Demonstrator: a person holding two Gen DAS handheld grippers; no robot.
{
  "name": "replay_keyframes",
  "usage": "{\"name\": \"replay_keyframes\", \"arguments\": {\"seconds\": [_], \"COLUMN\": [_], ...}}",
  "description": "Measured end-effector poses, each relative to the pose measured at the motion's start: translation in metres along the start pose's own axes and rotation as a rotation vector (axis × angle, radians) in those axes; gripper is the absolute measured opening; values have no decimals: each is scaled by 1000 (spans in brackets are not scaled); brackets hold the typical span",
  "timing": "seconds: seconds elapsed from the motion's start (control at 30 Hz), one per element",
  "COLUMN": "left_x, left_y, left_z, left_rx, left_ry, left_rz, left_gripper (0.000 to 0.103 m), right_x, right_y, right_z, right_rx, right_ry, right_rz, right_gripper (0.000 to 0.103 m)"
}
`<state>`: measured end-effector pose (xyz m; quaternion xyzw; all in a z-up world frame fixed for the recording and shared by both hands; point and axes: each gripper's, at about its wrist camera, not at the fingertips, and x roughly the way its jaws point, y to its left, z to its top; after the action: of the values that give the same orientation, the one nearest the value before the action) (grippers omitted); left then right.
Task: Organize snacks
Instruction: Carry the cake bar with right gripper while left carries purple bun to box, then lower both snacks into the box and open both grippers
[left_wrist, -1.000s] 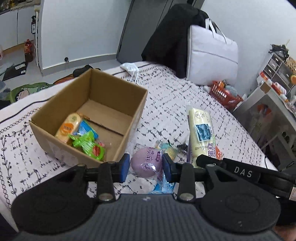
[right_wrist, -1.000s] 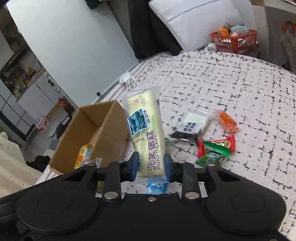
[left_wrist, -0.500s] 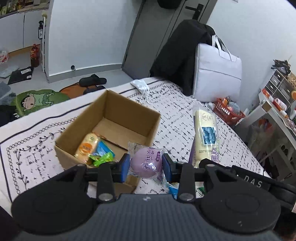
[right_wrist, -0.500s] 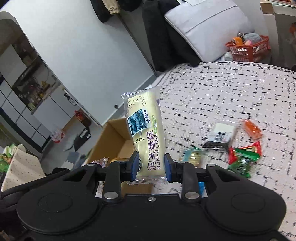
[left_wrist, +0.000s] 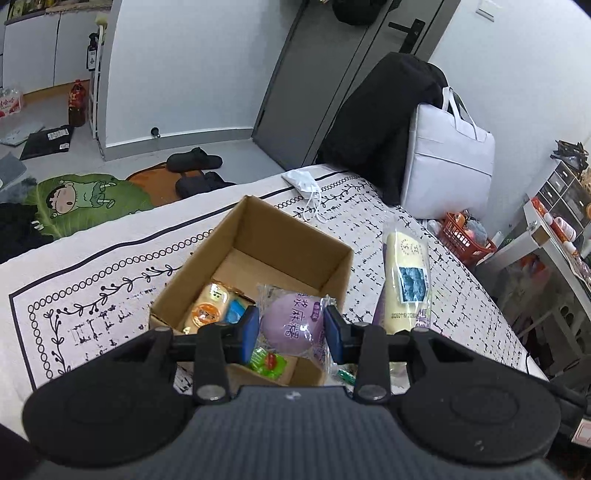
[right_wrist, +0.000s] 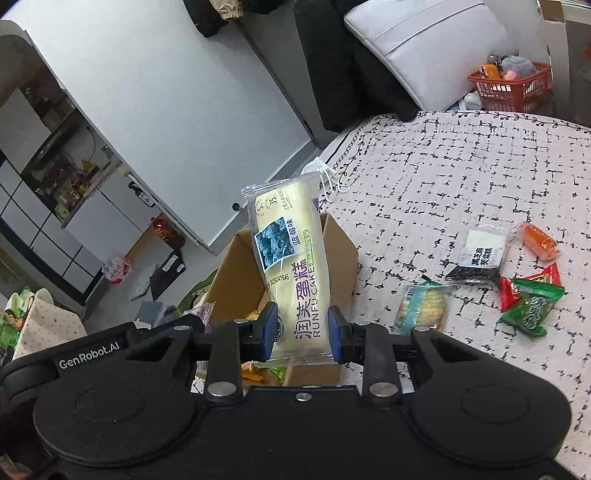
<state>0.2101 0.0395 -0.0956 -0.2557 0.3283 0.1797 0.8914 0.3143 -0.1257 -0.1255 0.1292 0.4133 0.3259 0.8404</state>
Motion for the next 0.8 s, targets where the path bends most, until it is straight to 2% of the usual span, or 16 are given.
{"name": "replay_keyframes", "arguments": {"seconds": [0.3, 0.8], "left_x": [15, 53], "left_y": [30, 61], "left_z": [15, 45], "left_rx": [-34, -45], "left_ry": [28, 102], "left_rz": [-23, -70], "left_gripper": [37, 37], "right_x": [17, 61], "right_y": [23, 44], "right_z": [-2, -1], "right_rx": [18, 18], "right_ry": [-34, 3], "right_rz": [-61, -149], "right_gripper": [28, 29]}}
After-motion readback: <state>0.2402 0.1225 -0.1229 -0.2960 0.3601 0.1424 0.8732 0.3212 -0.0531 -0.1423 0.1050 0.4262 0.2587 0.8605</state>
